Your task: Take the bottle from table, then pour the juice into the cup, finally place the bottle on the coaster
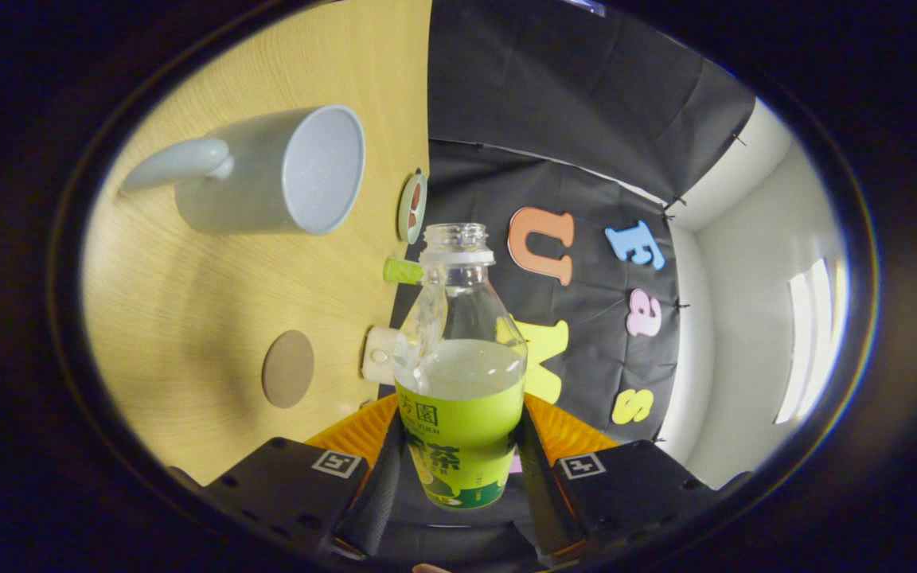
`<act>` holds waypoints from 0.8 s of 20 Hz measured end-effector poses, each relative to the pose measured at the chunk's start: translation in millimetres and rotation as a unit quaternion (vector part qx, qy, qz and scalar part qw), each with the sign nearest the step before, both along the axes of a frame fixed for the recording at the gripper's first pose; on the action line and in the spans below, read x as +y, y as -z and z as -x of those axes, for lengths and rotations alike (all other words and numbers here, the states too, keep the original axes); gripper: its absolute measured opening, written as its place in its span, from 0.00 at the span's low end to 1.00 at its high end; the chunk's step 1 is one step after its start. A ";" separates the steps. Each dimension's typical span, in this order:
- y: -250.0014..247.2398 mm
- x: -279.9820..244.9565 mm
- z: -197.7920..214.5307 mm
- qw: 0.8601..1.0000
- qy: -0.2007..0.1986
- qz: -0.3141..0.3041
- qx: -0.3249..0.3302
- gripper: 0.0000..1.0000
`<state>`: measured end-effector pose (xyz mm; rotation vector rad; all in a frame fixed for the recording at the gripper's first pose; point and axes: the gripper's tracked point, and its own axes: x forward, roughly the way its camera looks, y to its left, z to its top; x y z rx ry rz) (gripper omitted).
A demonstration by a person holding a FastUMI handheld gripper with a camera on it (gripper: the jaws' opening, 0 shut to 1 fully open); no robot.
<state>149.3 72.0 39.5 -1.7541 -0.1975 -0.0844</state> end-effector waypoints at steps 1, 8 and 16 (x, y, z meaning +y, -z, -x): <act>-2.3 0.4 -1.3 1.000 0.001 0.005 -0.002 0.75; -3.3 7.0 3.2 1.000 -0.005 0.029 -0.007 0.76; -14.2 10.3 2.4 0.999 -0.008 0.041 -0.019 0.75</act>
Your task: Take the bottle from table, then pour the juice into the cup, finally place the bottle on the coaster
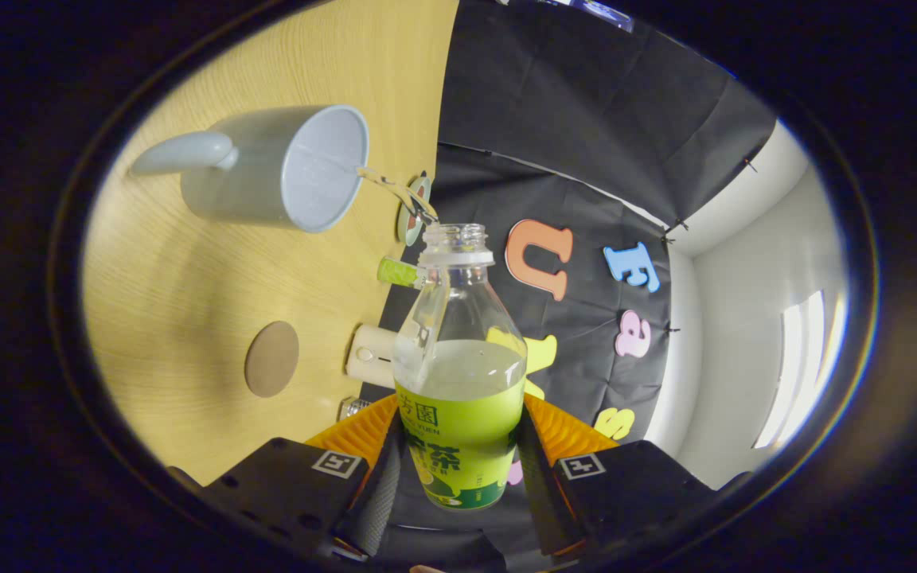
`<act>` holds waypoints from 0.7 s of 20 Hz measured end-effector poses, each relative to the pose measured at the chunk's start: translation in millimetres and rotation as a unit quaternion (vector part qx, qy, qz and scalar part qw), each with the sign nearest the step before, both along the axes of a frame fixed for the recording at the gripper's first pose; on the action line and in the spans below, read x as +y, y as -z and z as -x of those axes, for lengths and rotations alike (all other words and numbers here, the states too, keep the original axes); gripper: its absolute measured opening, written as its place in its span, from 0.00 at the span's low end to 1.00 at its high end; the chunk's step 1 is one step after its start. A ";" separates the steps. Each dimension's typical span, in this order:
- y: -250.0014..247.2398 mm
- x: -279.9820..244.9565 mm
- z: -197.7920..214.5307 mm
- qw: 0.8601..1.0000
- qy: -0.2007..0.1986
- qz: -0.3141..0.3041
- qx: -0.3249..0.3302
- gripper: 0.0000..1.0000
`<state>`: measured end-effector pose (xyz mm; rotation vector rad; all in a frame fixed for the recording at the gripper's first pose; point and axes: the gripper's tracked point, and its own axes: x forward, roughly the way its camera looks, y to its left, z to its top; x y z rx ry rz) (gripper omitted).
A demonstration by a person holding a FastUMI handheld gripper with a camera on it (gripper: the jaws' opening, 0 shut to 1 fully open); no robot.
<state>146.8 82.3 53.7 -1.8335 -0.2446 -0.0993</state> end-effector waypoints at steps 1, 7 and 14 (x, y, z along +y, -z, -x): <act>-2.8 -0.1 -4.8 1.000 0.000 0.001 -0.001 0.76; -13.0 0.4 -4.2 1.000 0.003 0.017 -0.009 0.75; -21.4 3.1 -1.1 0.999 0.001 0.037 -0.020 0.75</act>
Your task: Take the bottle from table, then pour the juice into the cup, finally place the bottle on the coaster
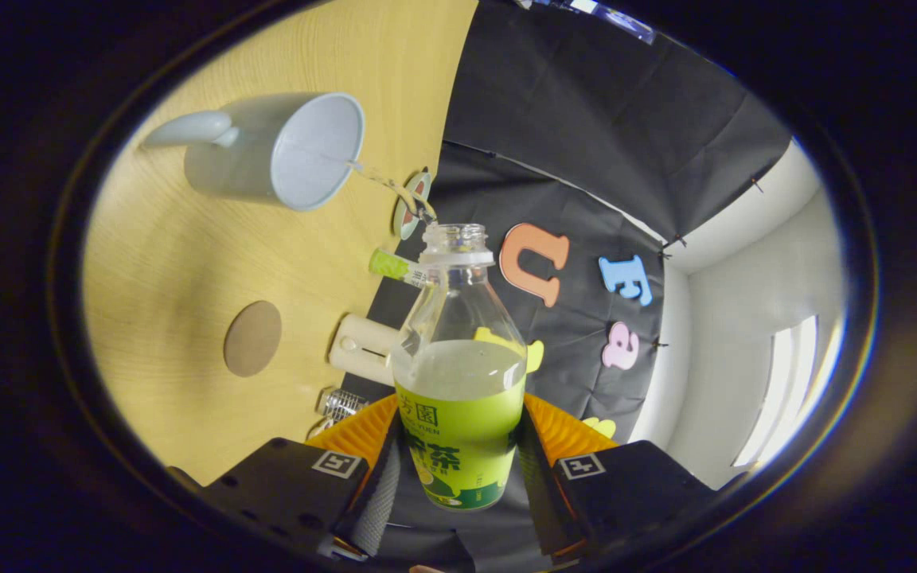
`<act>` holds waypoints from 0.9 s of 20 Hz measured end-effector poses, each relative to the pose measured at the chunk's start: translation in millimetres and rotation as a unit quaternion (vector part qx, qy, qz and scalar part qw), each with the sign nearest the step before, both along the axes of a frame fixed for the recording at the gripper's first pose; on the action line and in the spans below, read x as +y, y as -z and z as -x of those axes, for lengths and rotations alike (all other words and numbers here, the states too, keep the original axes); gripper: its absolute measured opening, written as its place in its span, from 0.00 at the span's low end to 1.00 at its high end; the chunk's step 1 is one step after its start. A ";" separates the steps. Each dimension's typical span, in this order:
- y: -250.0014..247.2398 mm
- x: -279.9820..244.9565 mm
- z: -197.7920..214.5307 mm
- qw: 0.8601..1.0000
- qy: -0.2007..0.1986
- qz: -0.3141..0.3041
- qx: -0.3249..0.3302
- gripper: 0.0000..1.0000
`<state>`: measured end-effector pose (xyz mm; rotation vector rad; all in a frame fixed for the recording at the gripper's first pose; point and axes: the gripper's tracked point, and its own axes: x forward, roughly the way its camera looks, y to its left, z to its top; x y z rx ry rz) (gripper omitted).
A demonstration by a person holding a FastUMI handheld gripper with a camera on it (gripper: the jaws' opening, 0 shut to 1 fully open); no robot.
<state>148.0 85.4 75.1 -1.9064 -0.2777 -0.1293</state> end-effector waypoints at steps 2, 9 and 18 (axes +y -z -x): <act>-2.0 1.3 0.8 1.000 -0.002 0.009 -0.002 0.75; -9.7 3.0 -0.3 0.999 -0.004 0.033 -0.008 0.75; -18.6 7.9 -2.9 0.998 -0.006 0.066 -0.019 0.75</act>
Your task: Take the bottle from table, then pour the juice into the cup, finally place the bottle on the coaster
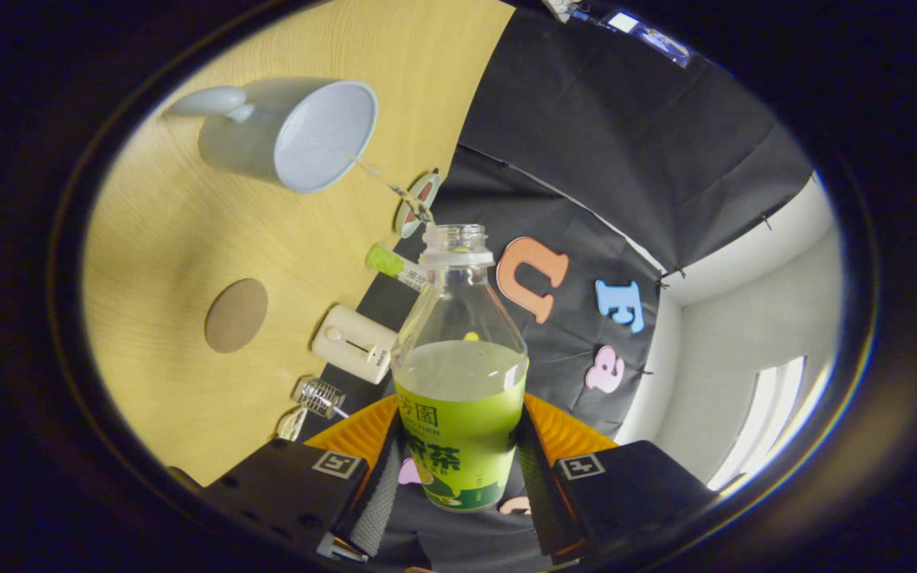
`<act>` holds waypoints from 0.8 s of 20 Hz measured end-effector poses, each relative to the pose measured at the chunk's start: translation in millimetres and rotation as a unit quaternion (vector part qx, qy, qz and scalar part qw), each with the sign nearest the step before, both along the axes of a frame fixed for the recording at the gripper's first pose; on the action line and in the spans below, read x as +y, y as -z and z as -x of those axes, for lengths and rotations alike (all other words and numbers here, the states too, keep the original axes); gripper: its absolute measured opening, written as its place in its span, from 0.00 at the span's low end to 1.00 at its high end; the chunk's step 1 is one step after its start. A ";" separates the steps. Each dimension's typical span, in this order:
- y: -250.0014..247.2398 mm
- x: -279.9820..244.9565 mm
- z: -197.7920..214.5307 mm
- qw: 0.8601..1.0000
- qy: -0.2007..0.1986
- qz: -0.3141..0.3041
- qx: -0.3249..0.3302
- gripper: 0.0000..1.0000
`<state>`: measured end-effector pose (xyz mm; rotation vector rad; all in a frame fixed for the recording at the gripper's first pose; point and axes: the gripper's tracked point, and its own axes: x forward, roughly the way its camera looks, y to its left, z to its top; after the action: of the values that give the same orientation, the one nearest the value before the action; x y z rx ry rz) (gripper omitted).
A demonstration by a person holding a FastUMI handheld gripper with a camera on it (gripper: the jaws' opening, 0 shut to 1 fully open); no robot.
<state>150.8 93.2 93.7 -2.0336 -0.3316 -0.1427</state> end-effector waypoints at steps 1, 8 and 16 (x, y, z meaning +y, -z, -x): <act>-1.4 1.2 -1.0 1.000 -0.001 0.005 -0.002 0.75; -3.8 7.4 -2.5 0.999 -0.002 0.034 -0.011 0.75; -5.0 16.1 -7.1 0.999 -0.005 0.048 -0.014 0.75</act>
<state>158.0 109.3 98.7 -2.1265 -0.3726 -0.1511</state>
